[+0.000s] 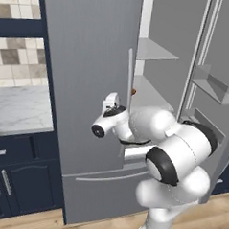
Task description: Place the tupperware on the second highest shelf of the fridge. Make space for the tupperware among the existing items by rearranging them on the shelves if needed. Close the fridge door when finished.
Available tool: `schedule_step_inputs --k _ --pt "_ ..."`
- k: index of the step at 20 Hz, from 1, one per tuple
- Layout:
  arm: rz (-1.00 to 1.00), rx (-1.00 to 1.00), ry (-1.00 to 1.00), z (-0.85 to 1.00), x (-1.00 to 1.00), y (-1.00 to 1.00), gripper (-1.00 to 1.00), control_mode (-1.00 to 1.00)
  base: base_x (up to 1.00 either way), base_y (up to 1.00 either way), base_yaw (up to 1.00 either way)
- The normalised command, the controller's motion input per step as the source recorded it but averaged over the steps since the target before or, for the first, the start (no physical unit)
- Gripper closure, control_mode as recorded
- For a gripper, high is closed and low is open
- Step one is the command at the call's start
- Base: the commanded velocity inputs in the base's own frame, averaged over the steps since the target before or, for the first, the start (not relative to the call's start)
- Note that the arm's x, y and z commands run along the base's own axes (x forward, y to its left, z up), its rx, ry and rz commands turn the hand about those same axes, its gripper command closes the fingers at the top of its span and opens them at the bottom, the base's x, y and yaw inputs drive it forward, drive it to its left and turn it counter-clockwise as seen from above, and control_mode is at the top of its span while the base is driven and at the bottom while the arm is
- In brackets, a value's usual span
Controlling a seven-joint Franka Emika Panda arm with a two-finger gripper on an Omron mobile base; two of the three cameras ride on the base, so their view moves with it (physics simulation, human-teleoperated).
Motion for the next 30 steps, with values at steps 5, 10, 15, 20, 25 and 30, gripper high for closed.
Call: schedule_step_inputs --k 5,10,15,20,25,30 --pt "0.01 0.0 -0.15 0.96 -0.62 0.28 -1.0 -1.0 0.0 0.0 0.0" --pt "0.04 0.02 -0.03 0.78 -0.58 0.19 -1.0 -1.0 0.0 0.0 0.0" --pt "0.04 0.14 0.0 0.77 -0.49 0.0 -1.0 -1.0 0.0 0.0 0.0" --pt "0.0 0.2 -0.02 0.47 -0.84 -0.17 -1.0 -1.0 0.0 0.0 0.0" --pt "-0.02 0.26 -0.01 0.21 -1.0 -0.12 -1.0 -1.0 0.0 0.0 0.0" --pt "-0.12 0.43 -0.01 0.34 -0.81 -0.29 -1.0 -1.0 0.0 0.0 0.0"
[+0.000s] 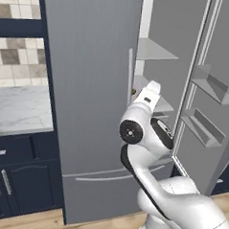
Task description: Place the tupperware on the second highest shelf of the fridge. Make space for the tupperware among the existing items by rearranging them on the shelves if needed. Close the fridge door when finished.
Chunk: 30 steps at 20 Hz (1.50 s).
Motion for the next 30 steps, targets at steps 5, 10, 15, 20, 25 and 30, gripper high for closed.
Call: schedule_step_inputs --k 5,10,15,20,25,30 --pt "-0.12 0.64 -0.01 0.07 -0.69 -0.61 -1.0 -1.0 0.0 0.0 0.0" --pt "-0.21 0.68 -0.13 0.0 -0.85 -0.61 -1.0 -1.0 0.0 0.0 0.0" --pt "-0.23 0.68 -0.12 0.0 -0.99 -0.69 -1.0 -1.0 0.0 0.0 0.0" --pt "-0.08 0.76 -0.12 -0.01 -0.53 -0.95 -1.0 -1.0 0.0 0.0 0.0" --pt "0.0 0.75 -0.24 -0.01 -0.13 -1.0 -1.0 -1.0 0.0 0.0 0.0" --pt "0.0 0.6 -0.16 -0.1 0.0 -1.0 -1.0 -1.0 0.0 0.0 0.0"
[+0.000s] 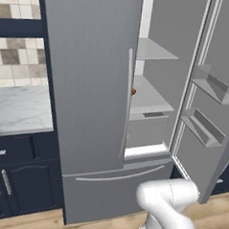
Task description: Place the tupperware on the second highest shelf of the fridge. Make space for the tupperware among the existing items by rearranging them on the shelves if needed. Close the fridge door when finished.
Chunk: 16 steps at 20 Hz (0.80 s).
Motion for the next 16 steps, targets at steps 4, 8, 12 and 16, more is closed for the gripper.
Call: schedule_step_inputs --k 4,8,12,16 --pt "0.0 0.45 0.0 -0.06 0.04 -1.0 -1.0 -1.0 0.0 0.0 0.0" --pt "0.0 0.4 0.0 -0.05 0.27 -1.0 -1.0 -1.0 0.0 0.0 0.0" --pt "0.0 0.22 0.08 0.0 0.33 -0.98 -1.0 -1.0 0.0 0.0 0.0" --pt "-0.02 0.1 0.2 -0.06 0.63 -0.78 -1.0 -1.0 0.0 0.0 0.0"
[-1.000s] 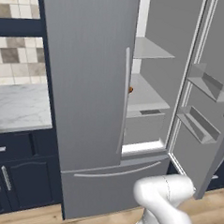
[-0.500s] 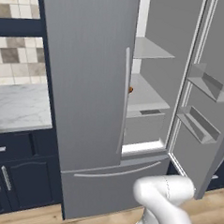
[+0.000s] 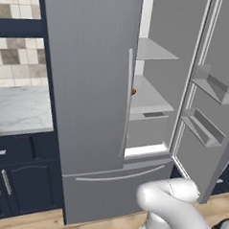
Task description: Place the tupperware on the second highest shelf of the fridge. Make space for the tupperware among the existing items by rearranging them on the shelves if needed. Close the fridge door when finished.
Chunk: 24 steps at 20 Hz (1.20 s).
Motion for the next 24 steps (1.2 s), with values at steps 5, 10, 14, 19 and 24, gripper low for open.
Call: schedule_step_inputs --k 5,10,14,19,24 --pt "0.0 0.11 0.2 -0.15 0.69 -0.71 -1.0 -1.0 0.0 0.0 0.0" --pt "0.0 0.11 0.05 -0.6 0.33 -0.72 -1.0 -1.0 0.0 0.0 0.0" --pt "0.02 0.1 0.0 -0.93 0.19 -0.46 -1.0 -1.0 0.0 0.0 0.0" --pt "0.04 0.08 0.0 -1.0 0.32 -0.02 -1.0 -1.0 0.0 0.0 0.0" --pt "0.04 0.11 0.03 -0.64 0.48 0.0 -1.0 -1.0 0.0 0.0 0.0"
